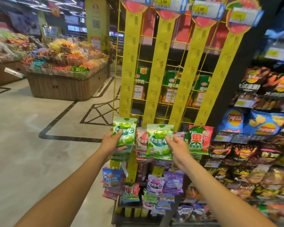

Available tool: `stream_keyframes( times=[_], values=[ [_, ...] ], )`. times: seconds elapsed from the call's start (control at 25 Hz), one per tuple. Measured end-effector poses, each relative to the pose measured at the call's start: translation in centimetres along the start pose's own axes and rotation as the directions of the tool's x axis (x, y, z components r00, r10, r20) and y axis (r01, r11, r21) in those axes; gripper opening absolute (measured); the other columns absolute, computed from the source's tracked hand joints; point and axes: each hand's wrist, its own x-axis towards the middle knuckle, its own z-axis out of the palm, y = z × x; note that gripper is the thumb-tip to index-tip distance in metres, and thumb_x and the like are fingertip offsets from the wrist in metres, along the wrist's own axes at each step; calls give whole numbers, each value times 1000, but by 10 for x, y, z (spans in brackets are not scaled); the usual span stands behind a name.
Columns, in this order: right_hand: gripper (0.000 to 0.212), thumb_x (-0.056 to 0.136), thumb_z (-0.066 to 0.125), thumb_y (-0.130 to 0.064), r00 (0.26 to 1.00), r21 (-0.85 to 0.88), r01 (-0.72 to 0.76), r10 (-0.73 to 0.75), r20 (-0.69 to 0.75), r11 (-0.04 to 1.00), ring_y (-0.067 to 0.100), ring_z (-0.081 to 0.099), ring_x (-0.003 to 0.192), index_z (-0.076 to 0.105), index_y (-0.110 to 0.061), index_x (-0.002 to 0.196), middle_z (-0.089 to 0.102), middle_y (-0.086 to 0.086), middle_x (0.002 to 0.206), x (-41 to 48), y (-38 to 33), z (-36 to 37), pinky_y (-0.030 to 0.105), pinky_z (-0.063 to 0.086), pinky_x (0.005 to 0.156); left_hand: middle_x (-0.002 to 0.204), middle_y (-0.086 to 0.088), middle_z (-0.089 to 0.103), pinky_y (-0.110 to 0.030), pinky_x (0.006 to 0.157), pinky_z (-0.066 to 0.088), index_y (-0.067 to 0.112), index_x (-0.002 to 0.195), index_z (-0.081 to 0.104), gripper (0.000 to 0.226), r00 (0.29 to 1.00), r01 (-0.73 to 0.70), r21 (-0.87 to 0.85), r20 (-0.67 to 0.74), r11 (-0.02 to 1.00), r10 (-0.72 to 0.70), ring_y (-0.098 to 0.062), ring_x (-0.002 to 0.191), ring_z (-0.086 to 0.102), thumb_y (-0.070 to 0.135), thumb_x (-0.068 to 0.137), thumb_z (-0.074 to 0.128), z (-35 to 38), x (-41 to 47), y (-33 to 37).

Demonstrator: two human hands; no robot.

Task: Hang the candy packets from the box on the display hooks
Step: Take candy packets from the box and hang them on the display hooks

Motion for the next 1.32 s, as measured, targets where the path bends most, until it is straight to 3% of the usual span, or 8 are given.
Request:
stream_keyframes(
  times=[0.08, 0.2, 0.44, 0.6, 0.76, 0.96, 1.12, 1.32],
  values=[
    [25, 105, 60, -20, 1000, -11, -12, 12, -14, 1000, -5, 59, 100, 63, -15, 129, 68, -14, 113, 2, 0, 0, 21, 43, 83, 142, -16, 59, -42, 76, 66, 7, 143, 52, 57, 1000, 18, -1, -3, 1000, -18, -34, 121, 65, 36, 98, 71, -4, 12, -10],
    [18, 104, 60, -19, 1000, -33, -7, 6, -26, 999, 1, 65, 106, 66, -18, 121, 73, -9, 114, 6, 4, 2, 18, 46, 78, 148, -14, 54, -48, 82, 65, 8, 153, 43, 71, 999, 32, 37, -6, 999, -31, -27, 104, 75, 41, 97, 71, -9, 17, -24],
    [21, 104, 61, -22, 1000, -73, -4, 4, -2, 997, 13, 67, 116, 69, -18, 123, 76, -3, 120, 9, 10, 13, 28, 50, 90, 144, -12, 54, -47, 77, 66, 5, 151, 45, 72, 999, -4, 75, -53, 997, 8, -25, 117, 63, 42, 96, 72, -18, 20, -32],
    [20, 105, 60, -22, 1000, -83, 6, -4, 22, 997, 13, 68, 115, 70, -18, 121, 76, -2, 119, 9, 8, 20, 31, 51, 94, 133, -8, 68, -48, 73, 66, 13, 137, 62, 94, 988, -64, 250, -118, 966, 96, -27, 107, 73, 72, 66, 79, -26, 22, -39],
    [22, 104, 60, -21, 999, -74, -5, 8, 37, 997, 13, 68, 114, 69, -16, 123, 76, 0, 119, 10, 8, 29, 26, 51, 86, 106, -1, 73, -43, 79, 60, 22, 112, 68, 42, 964, -125, 499, -144, 858, 224, -20, 94, 71, 54, 87, 76, -22, 11, -33],
    [17, 104, 60, -17, 999, -53, -9, 12, 50, 999, 9, 73, 104, 69, -16, 119, 78, 0, 113, 11, 6, 39, 20, 56, 77, 108, 4, 69, -33, 73, 54, 23, 113, 65, 35, 951, -138, 563, -156, 815, 269, -14, 95, 69, 51, 93, 72, -26, 5, -32],
    [21, 104, 60, -21, 998, -49, -9, 12, 68, 999, 11, 71, 110, 68, -17, 123, 77, -2, 115, 12, 2, 49, 24, 53, 79, 109, 9, 69, -39, 85, 58, 25, 116, 72, 28, 939, -182, 577, -139, 796, 316, -16, 102, 68, 47, 98, 67, -31, 3, -29],
    [19, 106, 57, -17, 995, -22, -25, 27, 99, 999, -12, 70, 80, 63, -17, 123, 73, -10, 107, 17, 0, 66, 6, 49, 57, 100, 11, 66, -41, 80, 57, 28, 105, 64, 16, 896, -222, 582, -194, 782, 399, -14, 94, 67, 42, 98, 67, -34, -6, -17]
  ],
)
